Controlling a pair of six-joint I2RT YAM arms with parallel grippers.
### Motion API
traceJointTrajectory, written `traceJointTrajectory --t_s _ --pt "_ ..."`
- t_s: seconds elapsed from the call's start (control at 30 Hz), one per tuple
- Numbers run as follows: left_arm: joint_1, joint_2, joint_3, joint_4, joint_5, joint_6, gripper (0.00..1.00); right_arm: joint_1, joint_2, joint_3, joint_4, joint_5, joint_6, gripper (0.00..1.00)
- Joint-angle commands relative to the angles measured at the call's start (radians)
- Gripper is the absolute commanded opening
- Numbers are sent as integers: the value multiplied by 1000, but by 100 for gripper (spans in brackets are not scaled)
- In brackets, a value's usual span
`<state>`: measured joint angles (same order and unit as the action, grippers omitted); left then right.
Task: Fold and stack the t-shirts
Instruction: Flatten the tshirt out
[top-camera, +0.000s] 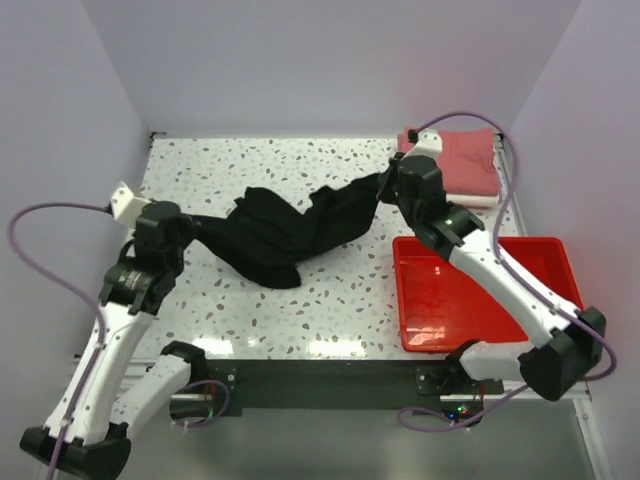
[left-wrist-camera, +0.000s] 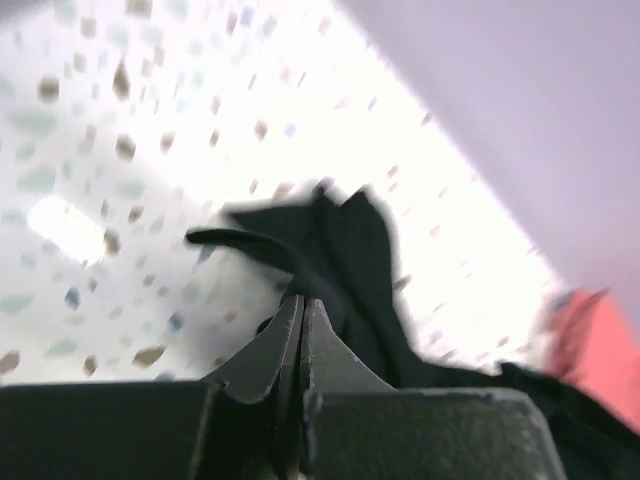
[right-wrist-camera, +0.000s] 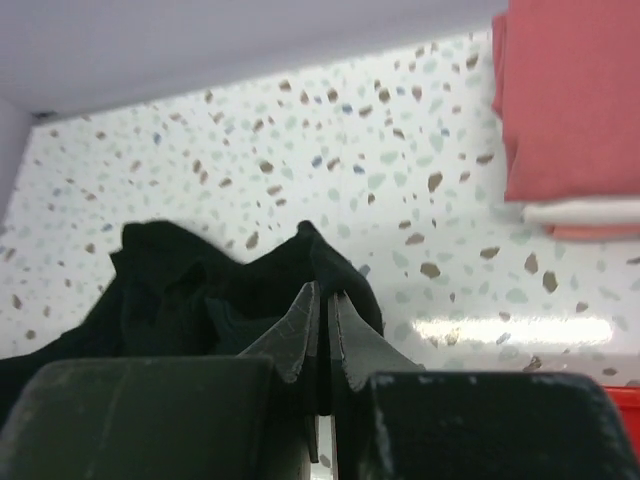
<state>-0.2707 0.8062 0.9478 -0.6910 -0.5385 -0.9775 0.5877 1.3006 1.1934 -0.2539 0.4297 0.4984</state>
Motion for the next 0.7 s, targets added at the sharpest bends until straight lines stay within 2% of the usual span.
traceJointTrajectory --t_s 0.0,0.13,0.33,0.5,0.67 --pt "5 -82 187 -71 -192 22 0 -8 -122 116 -50 55 -99 0" --pt "4 -128 418 -133 -271 13 0 -6 -222 204 -137 23 -130 0" --pt "5 -191 643 -111 -351 98 0 -8 -352 287 -214 6 -162 0" --pt "4 -200 683 -78 -397 151 0 -6 -405 322 -237 15 -184 0" --pt "-1 -150 698 -79 -434 152 0 -6 -377 368 -243 27 -224 0"
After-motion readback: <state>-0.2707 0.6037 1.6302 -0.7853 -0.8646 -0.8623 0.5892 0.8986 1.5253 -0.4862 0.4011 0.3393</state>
